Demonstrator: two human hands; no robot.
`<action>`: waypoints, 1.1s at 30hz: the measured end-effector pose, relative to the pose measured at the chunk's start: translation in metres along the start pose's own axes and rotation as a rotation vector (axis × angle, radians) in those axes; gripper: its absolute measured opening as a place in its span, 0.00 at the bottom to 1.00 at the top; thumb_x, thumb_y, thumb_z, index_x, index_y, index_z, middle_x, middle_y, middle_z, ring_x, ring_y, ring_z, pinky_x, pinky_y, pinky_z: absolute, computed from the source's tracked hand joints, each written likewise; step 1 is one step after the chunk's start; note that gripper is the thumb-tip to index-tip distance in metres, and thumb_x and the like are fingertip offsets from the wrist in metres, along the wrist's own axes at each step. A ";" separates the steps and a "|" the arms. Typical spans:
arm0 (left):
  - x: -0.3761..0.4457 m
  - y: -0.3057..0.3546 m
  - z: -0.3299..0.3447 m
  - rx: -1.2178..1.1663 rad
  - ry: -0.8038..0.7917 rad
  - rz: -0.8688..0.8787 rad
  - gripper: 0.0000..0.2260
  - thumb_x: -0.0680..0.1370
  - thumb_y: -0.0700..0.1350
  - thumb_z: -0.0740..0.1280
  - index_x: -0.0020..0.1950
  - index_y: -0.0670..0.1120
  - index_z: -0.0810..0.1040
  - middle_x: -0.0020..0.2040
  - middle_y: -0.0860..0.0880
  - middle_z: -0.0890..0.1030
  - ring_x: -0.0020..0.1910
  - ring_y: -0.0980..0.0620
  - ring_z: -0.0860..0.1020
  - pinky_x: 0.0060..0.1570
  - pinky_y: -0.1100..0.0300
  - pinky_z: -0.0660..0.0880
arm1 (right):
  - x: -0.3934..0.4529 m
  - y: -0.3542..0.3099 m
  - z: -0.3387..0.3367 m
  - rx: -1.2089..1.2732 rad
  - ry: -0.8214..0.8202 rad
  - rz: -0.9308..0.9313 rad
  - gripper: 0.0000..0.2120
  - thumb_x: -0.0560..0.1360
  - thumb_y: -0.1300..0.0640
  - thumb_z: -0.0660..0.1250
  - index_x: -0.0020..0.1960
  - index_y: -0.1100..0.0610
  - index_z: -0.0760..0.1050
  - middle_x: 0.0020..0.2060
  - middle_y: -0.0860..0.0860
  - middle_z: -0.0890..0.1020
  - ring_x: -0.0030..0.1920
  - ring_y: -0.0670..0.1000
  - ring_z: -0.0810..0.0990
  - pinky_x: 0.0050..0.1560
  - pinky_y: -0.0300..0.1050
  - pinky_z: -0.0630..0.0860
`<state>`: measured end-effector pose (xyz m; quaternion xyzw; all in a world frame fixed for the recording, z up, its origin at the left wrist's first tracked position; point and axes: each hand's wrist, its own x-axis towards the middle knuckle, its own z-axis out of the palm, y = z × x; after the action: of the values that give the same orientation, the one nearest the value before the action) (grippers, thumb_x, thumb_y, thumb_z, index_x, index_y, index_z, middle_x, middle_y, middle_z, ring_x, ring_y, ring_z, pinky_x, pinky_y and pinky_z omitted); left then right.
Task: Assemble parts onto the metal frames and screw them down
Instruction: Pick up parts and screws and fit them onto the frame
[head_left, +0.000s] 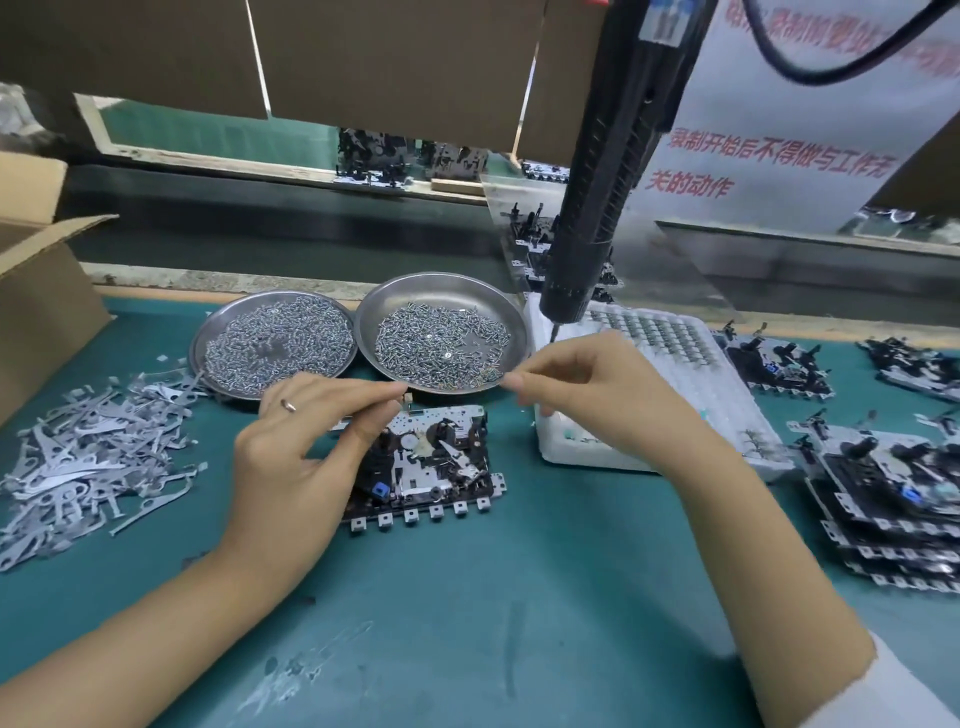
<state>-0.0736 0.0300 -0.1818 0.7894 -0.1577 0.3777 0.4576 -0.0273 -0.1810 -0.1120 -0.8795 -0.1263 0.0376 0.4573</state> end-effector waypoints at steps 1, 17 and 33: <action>0.000 0.000 0.000 -0.013 -0.002 -0.040 0.06 0.75 0.44 0.70 0.52 0.48 0.80 0.43 0.52 0.81 0.44 0.54 0.76 0.51 0.59 0.69 | 0.004 0.008 -0.014 -0.111 0.061 0.027 0.06 0.74 0.57 0.70 0.38 0.54 0.82 0.31 0.46 0.82 0.30 0.42 0.75 0.33 0.31 0.70; 0.003 -0.005 0.001 -0.109 -0.019 -0.337 0.08 0.70 0.53 0.68 0.42 0.69 0.78 0.44 0.67 0.80 0.49 0.57 0.77 0.50 0.72 0.68 | 0.062 0.089 -0.084 -0.892 0.244 0.092 0.28 0.71 0.75 0.58 0.64 0.53 0.76 0.49 0.54 0.82 0.47 0.56 0.79 0.44 0.49 0.78; 0.002 -0.004 0.002 -0.173 -0.034 -0.368 0.08 0.67 0.53 0.70 0.43 0.66 0.81 0.43 0.64 0.82 0.51 0.51 0.78 0.49 0.68 0.72 | 0.066 0.078 -0.091 -0.988 0.260 0.068 0.13 0.71 0.72 0.59 0.46 0.62 0.81 0.47 0.57 0.83 0.45 0.57 0.78 0.41 0.45 0.74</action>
<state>-0.0697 0.0307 -0.1831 0.7688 -0.0503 0.2595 0.5823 0.0678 -0.2799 -0.1196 -0.9917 -0.0424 -0.1212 -0.0024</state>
